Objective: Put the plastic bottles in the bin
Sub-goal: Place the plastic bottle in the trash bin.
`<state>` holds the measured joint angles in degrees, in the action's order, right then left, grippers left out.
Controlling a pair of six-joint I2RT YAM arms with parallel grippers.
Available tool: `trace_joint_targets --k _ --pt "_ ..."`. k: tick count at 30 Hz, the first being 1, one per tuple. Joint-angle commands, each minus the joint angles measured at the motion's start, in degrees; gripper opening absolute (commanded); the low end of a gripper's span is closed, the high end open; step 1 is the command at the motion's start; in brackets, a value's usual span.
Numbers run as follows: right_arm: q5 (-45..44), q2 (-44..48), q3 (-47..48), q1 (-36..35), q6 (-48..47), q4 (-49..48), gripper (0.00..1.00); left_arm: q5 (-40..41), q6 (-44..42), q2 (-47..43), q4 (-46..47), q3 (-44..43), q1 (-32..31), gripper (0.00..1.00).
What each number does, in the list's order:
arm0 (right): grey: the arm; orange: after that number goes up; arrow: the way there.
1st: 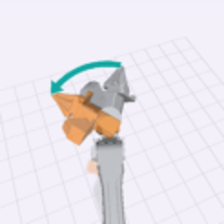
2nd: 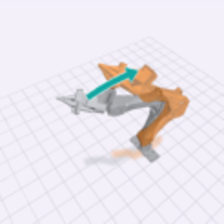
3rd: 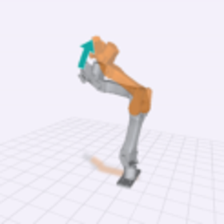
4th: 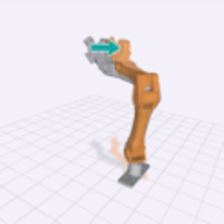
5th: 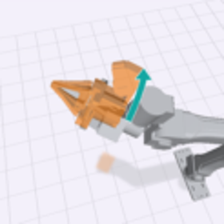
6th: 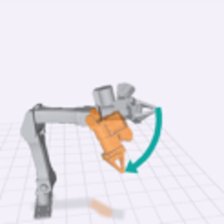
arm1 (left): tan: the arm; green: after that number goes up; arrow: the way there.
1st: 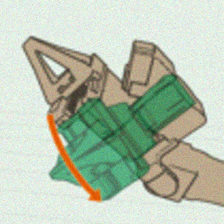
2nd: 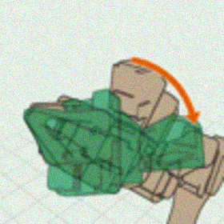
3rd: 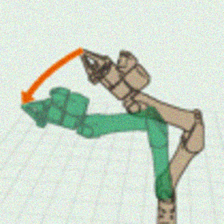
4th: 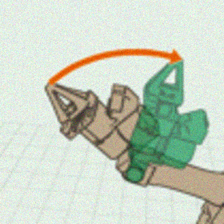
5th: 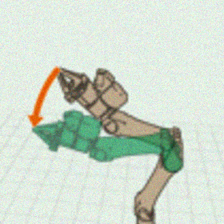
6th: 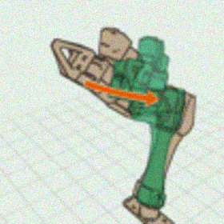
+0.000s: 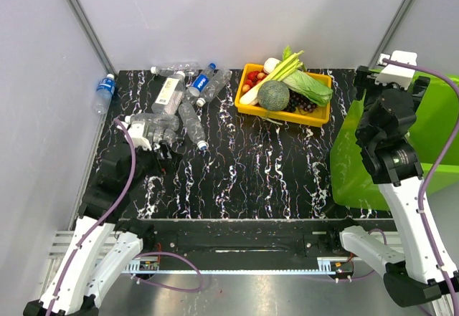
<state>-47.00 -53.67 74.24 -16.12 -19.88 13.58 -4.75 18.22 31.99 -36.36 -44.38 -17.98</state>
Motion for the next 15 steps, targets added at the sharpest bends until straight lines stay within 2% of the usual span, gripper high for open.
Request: trace_joint_targets --k 1,8,10,15 --pt "14.01 1.02 6.79 0.21 7.83 5.57 0.96 -0.52 0.15 0.62 3.22 0.08 -0.13 0.99" --pt "31.07 -5.65 17.86 0.21 15.74 19.62 0.89 1.23 4.27 5.27 3.57 -0.18 -0.13 0.99" --pt "36.95 -5.83 17.53 0.12 18.28 20.17 0.86 2.91 7.52 7.03 4.80 0.61 -0.13 0.99" --pt "53.13 -5.65 14.10 -0.05 26.19 19.11 0.74 -3.59 11.93 15.71 11.13 0.53 -0.13 0.99"
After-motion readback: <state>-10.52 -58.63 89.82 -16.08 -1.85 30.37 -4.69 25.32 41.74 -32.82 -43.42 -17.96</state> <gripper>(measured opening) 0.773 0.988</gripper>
